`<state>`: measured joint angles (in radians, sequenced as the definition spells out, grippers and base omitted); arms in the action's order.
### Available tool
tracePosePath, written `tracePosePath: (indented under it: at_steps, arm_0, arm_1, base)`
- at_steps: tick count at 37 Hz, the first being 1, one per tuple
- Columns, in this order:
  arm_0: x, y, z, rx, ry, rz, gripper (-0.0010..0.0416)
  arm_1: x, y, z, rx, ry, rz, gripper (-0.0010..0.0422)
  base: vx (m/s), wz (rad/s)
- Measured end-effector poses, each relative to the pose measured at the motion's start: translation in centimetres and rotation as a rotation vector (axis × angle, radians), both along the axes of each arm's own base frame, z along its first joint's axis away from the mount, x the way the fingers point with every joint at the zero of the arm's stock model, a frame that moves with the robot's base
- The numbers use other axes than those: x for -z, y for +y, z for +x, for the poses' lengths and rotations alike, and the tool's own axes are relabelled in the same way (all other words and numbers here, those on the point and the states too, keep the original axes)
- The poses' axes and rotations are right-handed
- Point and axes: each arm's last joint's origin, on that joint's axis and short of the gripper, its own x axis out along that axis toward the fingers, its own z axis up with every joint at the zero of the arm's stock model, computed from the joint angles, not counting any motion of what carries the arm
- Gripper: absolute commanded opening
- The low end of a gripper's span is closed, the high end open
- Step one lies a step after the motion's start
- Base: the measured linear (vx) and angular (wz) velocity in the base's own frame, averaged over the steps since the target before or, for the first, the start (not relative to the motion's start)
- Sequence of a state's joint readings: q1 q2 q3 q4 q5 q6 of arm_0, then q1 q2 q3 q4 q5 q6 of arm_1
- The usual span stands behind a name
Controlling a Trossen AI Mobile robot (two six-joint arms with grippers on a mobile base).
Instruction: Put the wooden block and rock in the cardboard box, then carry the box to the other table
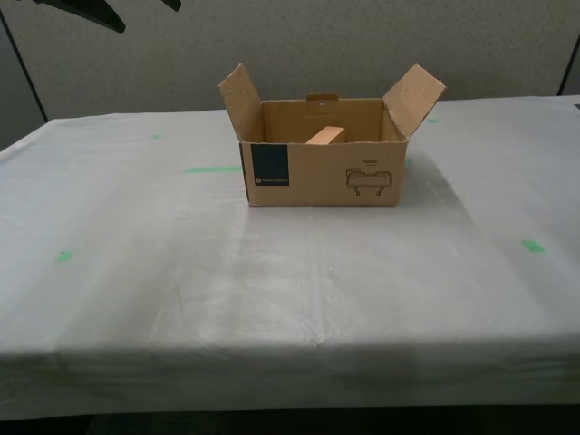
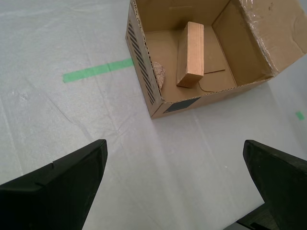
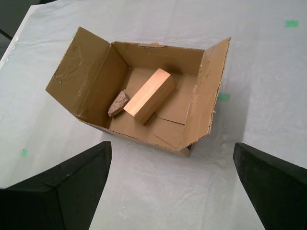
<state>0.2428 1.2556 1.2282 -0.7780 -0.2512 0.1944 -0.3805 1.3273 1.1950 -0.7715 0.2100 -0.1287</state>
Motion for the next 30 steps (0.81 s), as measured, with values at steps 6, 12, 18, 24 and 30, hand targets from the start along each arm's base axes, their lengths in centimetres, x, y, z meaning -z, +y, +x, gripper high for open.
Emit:
tracePosePath:
  at_steps: [6, 12, 18, 24, 30]
  arm_0:
    - [-0.01, 0.0, 0.0, 0.0, 0.0, 0.0, 0.0352]
    - [0.0, 0.0, 0.0, 0.0, 0.0, 0.0, 0.0352]
    - [0.0, 0.0, 0.0, 0.0, 0.0, 0.0, 0.0352]
    - [0.0, 0.0, 0.0, 0.0, 0.0, 0.0, 0.0352]
    - [0.0, 0.01, -0.01, -0.001, 0.0, 0.0, 0.0352]
  arm_1:
    - [0.01, 0.0, 0.0, 0.0, 0.0, 0.0, 0.0387]
    - [0.0, 0.0, 0.0, 0.0, 0.0, 0.0, 0.0387]
    - [0.0, 0.0, 0.0, 0.0, 0.0, 0.0, 0.0387]
    - [0.0, 0.0, 0.0, 0.0, 0.0, 0.0, 0.0387]
    - [0.0, 0.0, 0.0, 0.0, 0.0, 0.0, 0.0387]
  base:
    - [0.0, 0.0]
    - [0.0, 0.0]
    - [0.0, 0.0]
    - [0.0, 0.0]
    - [0.0, 0.0]
